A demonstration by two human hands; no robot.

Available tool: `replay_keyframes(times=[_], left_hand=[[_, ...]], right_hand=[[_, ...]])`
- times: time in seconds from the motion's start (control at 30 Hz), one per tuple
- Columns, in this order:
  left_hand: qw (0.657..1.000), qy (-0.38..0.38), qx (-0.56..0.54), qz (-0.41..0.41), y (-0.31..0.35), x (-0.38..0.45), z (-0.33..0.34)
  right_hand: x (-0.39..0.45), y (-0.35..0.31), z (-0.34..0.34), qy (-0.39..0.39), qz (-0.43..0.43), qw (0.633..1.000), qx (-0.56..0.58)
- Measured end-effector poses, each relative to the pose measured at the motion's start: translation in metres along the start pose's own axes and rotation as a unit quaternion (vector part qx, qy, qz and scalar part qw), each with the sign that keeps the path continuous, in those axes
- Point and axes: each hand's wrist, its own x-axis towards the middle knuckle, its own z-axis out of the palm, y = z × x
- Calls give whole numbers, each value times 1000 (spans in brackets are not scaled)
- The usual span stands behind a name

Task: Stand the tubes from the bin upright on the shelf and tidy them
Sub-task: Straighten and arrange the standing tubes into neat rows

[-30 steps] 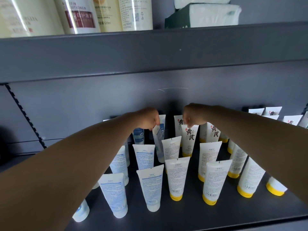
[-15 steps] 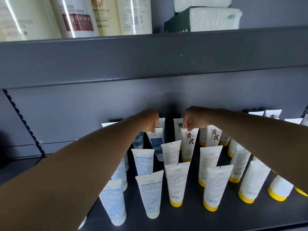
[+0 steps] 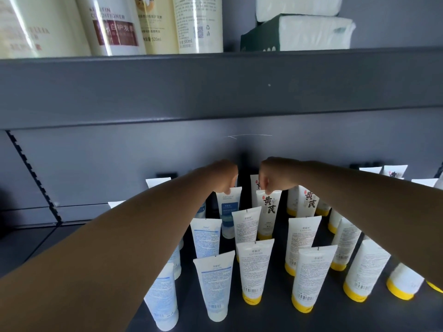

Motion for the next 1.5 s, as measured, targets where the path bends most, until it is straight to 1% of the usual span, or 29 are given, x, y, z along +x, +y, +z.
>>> replay_keyframes(times=[0.2,0.63,0.8,1.17,1.5], left_hand=[[1000,2,-16,3,-2,-3,2],[999,0,-51,1,2,-1,3],[997,-6,-71,-3,1,3,3],[997,-23,-70,-1,3,4,0],[997,-4,-78,-8,0,1,-6]], right_hand=[[0,3,1,-10,4,1000,-21],[4,3,5,8,24,999,-41],[2,2,2,1,25,999,-48],[3,0,0,-18,14,999,-47],[0,2,-2,-31,23,998,-47]])
